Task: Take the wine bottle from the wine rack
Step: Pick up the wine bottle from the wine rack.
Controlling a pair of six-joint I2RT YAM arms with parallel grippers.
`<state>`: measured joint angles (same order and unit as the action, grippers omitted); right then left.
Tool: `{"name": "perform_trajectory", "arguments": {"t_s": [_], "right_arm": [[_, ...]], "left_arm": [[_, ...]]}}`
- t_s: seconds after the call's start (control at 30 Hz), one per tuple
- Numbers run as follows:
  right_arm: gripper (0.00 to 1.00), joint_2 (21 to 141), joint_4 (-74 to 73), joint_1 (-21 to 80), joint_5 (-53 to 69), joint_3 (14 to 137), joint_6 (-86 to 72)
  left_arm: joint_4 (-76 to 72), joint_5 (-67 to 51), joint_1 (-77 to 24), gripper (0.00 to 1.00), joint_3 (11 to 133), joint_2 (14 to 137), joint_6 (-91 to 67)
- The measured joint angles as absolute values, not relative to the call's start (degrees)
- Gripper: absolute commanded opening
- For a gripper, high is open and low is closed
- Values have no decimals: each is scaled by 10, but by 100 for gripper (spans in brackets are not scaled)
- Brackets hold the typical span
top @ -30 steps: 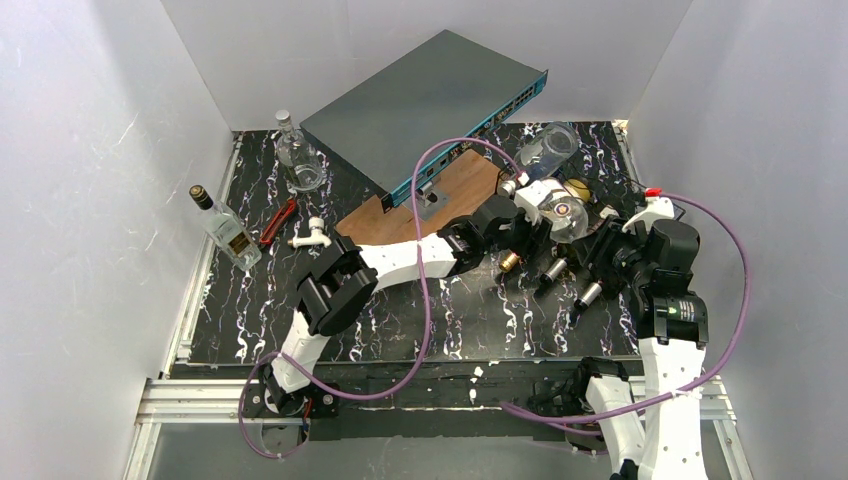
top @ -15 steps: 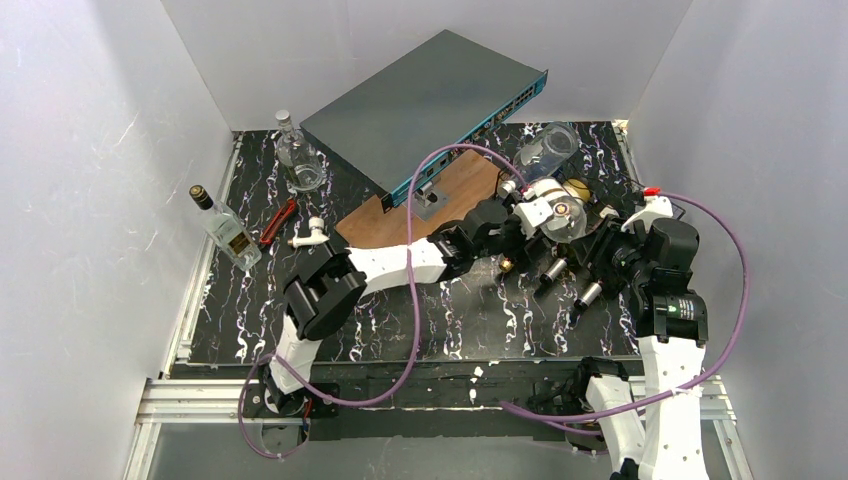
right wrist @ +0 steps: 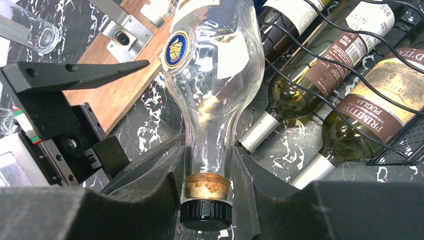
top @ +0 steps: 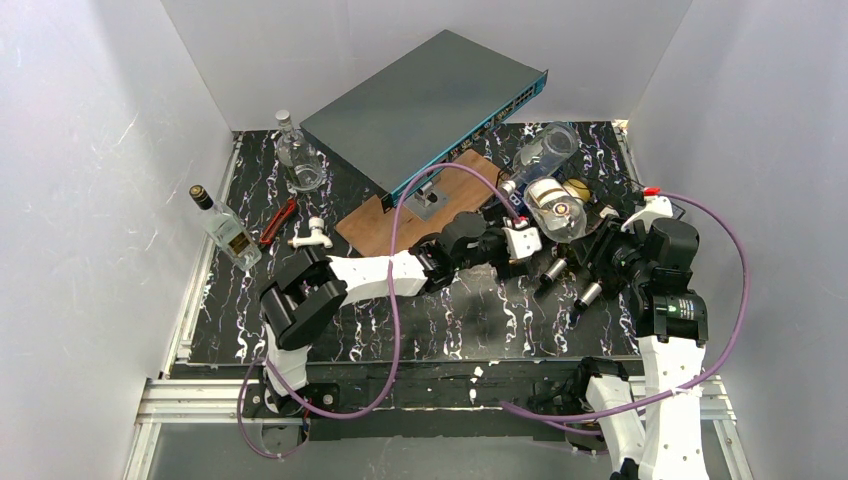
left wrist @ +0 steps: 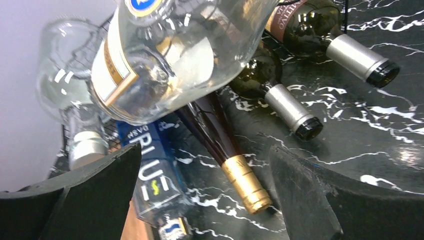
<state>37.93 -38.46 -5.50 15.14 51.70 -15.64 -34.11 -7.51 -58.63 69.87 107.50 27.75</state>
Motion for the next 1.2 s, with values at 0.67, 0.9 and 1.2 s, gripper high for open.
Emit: {"name": "perform_trajectory", "arguments": {"t_s": [0.67,0.9,1.2], "right_arm": [[1,385,-385,-55,156,517,-162],[1,394,-389,-56,160,525,-162],[1,405,-396,-59,154,537,-163]], "left_arm": [[-434,-76,-582,98,783,1183,426],[-441,-82,-571,98,834,1218,435],[-439,-91,-570,97,866,1245,454]]}}
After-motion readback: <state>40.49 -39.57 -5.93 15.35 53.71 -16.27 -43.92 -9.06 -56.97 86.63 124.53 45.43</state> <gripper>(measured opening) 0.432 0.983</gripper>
